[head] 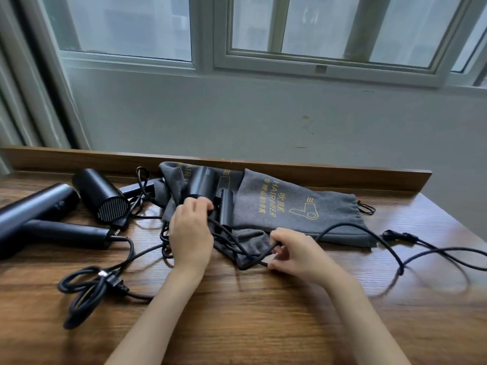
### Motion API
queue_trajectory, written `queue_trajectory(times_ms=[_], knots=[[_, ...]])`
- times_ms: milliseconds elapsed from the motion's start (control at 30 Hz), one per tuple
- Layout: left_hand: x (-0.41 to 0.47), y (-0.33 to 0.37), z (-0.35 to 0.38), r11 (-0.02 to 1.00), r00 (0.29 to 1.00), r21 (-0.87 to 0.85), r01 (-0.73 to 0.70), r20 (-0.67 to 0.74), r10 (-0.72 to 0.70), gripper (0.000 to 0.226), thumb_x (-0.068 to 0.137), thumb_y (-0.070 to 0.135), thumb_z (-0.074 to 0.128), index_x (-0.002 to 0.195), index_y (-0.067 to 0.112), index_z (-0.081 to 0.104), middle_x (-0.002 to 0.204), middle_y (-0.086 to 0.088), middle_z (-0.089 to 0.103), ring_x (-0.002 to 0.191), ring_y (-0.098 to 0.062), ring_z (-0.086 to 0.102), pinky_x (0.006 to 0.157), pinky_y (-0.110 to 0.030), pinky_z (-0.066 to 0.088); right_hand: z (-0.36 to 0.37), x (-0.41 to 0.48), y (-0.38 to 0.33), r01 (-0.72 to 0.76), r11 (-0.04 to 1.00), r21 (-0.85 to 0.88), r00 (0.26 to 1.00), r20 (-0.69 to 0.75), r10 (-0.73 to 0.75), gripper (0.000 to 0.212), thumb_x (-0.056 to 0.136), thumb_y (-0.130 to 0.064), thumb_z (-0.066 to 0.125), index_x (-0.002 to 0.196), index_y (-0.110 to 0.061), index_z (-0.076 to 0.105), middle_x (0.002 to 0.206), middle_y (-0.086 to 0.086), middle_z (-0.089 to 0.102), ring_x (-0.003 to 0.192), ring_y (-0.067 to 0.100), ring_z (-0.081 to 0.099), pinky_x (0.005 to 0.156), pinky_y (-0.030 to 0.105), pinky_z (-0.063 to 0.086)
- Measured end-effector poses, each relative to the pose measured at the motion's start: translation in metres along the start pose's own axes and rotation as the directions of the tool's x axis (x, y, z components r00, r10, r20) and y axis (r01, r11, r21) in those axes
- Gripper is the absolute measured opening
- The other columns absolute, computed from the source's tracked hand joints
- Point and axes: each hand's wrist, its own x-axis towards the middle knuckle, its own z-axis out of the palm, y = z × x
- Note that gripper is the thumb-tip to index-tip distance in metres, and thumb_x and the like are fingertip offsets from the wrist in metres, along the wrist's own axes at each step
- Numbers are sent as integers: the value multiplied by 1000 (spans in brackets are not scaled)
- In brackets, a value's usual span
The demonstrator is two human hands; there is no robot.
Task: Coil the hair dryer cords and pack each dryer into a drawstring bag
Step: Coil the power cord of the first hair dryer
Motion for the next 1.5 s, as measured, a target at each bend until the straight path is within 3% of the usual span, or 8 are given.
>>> queue_trajectory(times_ms=[167,300,633,800,1067,1200,1400,1500], knots=[[2,27,-5,602,649,248,-759,344,678,46,70,6,45,104,23,70,109,-5,68,112,-25,60,98,-51,44,1,-1,-8,71,993,-91,989,136,-59,37,67,-23,67,71,-33,32,77,-18,41,63,-6,50,61,26,37],[0,30,-3,526,370,-47,-849,657,657,28,82,15,53,105,24,67,96,-1,66,107,-22,57,111,-39,23,3,-5,-4,104,993,54,994,-41,-102,20,68,-16,58,71,-26,41,73,-11,43,64,5,46,61,26,41],[31,15,-31,975,982,-120,-186,-53,181,19,94,23,47,88,13,62,63,-3,66,59,-24,66,51,-38,54,-26,-6,14,71,993,99,996,-69,-64,37,80,-4,63,61,-22,38,77,-3,46,64,5,43,64,20,38],[53,-10,-33,958,995,286,10,97,-39,36,93,12,44,124,25,57,97,-10,70,87,-38,65,69,-40,49,-23,-10,9,17,975,221,994,-108,7,45,81,15,49,66,-28,44,84,11,55,52,5,50,57,18,43],[2,48,1,726,691,115,-678,437,576,67,87,21,55,145,8,24,144,-8,42,135,-20,35,115,-37,18,-12,-3,4,38,988,152,979,-206,-6,43,80,9,52,65,-30,50,73,6,63,51,10,58,53,26,49],[-6,59,2,637,570,20,-770,470,674,22,70,33,74,90,24,70,67,6,63,55,-9,63,45,-18,45,-6,-6,11,34,984,173,970,-242,9,31,79,-3,66,60,-20,48,56,-1,48,49,4,46,53,22,39],[35,9,-20,990,977,-131,-47,201,73,19,93,27,52,86,17,67,92,-2,68,88,-24,61,70,-34,47,-7,-11,20,10,945,326,970,-231,70,38,81,-6,67,63,-24,40,54,-16,46,48,1,39,49,12,31],[56,-26,-34,974,976,-63,218,34,-216,21,93,25,50,87,14,67,93,-13,68,91,-34,59,68,-34,38,-8,-10,19,23,949,314,972,-228,52,41,83,-4,64,63,-28,37,56,-17,46,51,1,39,51,13,30]])
